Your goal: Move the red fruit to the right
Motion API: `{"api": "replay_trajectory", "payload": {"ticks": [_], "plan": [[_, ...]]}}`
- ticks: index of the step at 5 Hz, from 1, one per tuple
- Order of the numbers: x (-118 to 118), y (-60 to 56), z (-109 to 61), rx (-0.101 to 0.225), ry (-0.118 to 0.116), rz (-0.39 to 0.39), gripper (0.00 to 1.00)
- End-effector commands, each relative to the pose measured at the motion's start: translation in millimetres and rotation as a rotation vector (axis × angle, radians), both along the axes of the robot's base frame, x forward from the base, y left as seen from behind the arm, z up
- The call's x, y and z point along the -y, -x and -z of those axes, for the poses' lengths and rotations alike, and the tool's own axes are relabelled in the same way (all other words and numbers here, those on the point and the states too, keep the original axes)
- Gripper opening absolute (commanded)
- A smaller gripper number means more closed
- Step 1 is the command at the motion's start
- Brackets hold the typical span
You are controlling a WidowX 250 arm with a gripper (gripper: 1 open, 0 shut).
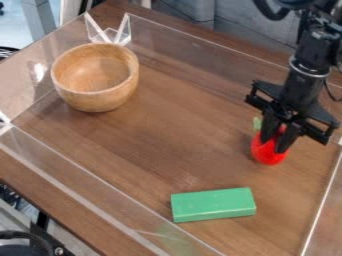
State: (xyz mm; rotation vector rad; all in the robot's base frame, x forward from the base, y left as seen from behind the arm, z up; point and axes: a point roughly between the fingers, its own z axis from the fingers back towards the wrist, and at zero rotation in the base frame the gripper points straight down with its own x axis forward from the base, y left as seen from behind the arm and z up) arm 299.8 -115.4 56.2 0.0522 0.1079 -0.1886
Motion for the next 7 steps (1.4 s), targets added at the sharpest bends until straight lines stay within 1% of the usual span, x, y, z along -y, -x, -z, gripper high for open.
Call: {"api": "replay_trajectory", "payload": {"ticks": [1, 3, 5, 6, 7], "plan": [[9, -6.8, -18.0, 0.037, 0.018, 0.041, 0.0], [17, -2.9, 14.9, -0.028, -0.001, 0.006, 0.0], [26, 1.8, 30.0, -0.093, -0.038, 0.01, 0.0], [26, 11.7, 36.6, -0.117, -0.047, 0.035, 0.0], [26, 20.8, 41.5, -0.138, -0.044, 0.055, 1.0]]}}
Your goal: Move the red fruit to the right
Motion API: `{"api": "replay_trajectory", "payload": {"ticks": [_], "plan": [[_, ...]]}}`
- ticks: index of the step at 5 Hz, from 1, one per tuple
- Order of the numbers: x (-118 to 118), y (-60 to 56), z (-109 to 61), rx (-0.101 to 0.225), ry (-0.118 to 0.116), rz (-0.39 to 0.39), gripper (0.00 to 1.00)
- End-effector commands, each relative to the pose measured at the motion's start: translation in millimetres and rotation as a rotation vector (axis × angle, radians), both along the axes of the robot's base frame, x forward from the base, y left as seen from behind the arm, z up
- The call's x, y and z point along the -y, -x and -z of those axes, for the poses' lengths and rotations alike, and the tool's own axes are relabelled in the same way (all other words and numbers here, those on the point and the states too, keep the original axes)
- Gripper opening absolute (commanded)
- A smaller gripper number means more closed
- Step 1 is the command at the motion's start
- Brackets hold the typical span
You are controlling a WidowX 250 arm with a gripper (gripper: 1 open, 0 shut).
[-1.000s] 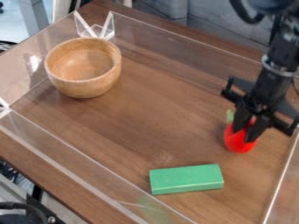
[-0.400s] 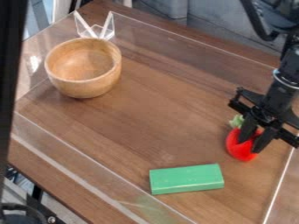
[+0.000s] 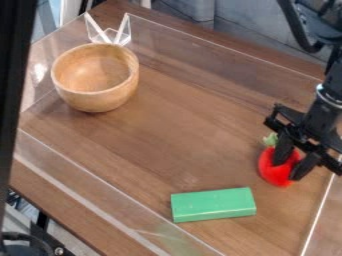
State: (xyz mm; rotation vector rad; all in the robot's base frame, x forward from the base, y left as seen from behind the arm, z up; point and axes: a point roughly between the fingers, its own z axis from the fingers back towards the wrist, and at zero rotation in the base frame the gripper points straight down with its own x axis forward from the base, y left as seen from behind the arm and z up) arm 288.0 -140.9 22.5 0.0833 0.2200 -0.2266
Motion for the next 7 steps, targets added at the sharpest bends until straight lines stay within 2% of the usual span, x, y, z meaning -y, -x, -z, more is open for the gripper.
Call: {"api": "replay_trajectory", "payload": {"ticks": [1, 2, 3, 4, 5, 7], "plan": [[-2, 17.2, 10.9, -0.044, -0.004, 0.035, 1.0], [-17, 14.8, 11.7, -0.057, -0.015, 0.022, 1.0], [-32, 11.7, 12.1, -0.069, -0.031, 0.009, 0.0], [-45, 2.6, 11.1, -0.082, -0.051, 0.031, 0.0], [-50, -2.7, 9.7, -0.095, -0.052, 0.057, 1.0], [-52, 4.5, 10.0, -0.122, -0.037, 0.062, 1.0]]}}
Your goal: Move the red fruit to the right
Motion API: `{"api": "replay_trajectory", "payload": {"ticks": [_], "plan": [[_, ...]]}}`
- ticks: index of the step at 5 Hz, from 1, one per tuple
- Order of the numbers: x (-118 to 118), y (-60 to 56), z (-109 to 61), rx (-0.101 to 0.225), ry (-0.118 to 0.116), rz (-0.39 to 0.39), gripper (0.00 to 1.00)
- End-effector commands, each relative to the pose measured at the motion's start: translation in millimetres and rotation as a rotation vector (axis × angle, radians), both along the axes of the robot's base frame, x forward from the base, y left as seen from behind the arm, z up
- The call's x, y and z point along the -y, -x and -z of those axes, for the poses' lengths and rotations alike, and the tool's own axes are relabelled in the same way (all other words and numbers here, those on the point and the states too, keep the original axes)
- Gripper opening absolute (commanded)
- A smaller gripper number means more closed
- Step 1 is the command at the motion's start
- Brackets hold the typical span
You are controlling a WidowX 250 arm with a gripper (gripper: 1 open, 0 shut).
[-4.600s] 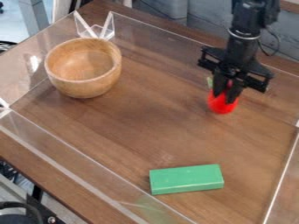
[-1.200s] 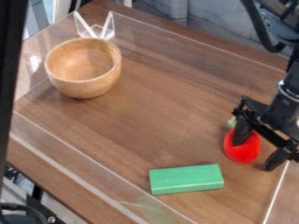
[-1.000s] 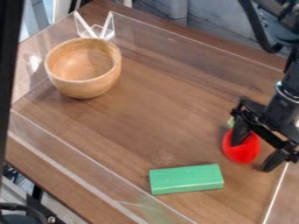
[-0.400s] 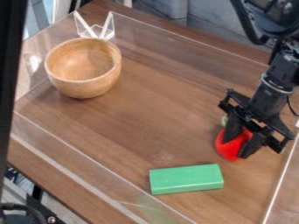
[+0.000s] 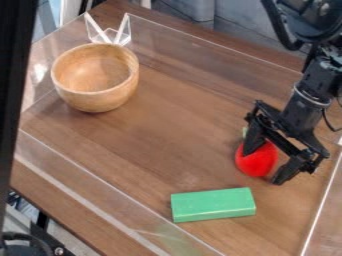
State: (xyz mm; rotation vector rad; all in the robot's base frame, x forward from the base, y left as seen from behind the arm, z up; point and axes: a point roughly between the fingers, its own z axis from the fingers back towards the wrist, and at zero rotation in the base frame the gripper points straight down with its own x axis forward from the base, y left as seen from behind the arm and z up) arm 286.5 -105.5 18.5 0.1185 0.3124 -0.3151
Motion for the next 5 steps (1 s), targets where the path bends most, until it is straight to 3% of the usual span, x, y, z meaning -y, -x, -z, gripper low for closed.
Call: {"api": "replay_trajectory", "payload": {"ticks": [1, 2, 3, 4, 5], "plan": [[-2, 8.8, 5.6, -0.039, 0.011, -0.012, 0.0], [14, 14.9, 5.5, -0.051, 0.029, -0.005, 0.0], [17, 12.6, 6.0, -0.054, 0.041, -0.003, 1.0], [19, 10.3, 5.2, -0.052, 0.053, -0.004, 1.0], [9, 5.0, -15.5, -0.026, 0.052, -0.066, 1.0]]}}
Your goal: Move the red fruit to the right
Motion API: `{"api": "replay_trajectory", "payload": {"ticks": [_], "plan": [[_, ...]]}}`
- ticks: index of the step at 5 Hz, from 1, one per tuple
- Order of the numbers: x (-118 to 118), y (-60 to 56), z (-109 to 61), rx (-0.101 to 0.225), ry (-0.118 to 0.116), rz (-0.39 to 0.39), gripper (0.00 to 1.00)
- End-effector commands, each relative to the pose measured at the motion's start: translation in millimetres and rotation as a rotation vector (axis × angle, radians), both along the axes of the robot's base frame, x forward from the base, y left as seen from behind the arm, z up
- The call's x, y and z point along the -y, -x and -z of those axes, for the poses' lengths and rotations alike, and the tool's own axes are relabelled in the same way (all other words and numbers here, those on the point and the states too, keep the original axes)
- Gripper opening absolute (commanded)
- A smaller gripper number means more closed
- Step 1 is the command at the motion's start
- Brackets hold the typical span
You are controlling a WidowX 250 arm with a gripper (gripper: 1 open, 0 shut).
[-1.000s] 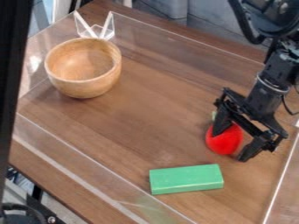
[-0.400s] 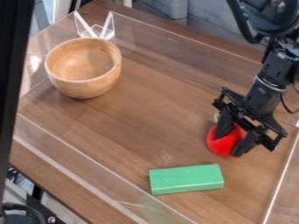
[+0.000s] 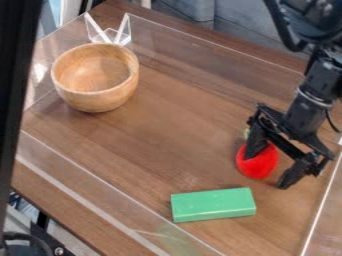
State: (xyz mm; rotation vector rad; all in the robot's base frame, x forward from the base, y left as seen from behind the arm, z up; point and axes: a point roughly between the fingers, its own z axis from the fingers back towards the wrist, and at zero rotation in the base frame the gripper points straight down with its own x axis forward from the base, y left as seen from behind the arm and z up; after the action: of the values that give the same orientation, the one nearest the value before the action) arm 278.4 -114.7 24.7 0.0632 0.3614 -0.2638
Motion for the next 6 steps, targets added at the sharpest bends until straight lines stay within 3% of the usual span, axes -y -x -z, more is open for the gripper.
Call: {"api": "replay_trajectory", "payload": {"ticks": [1, 2, 3, 4, 6], "plan": [[-14, -8.4, -34.9, 0.072, 0.01, -0.076, 1.0], [-24, -21.9, -70.3, 0.157, 0.015, -0.102, 1.0], [-34, -31.4, -83.4, 0.184, 0.045, -0.112, 1.0], [-57, -30.7, -93.4, 0.205, 0.064, -0.09, 1.0], [-91, -40.3, -80.1, 0.212, 0.106, -0.091, 1.0]]}}
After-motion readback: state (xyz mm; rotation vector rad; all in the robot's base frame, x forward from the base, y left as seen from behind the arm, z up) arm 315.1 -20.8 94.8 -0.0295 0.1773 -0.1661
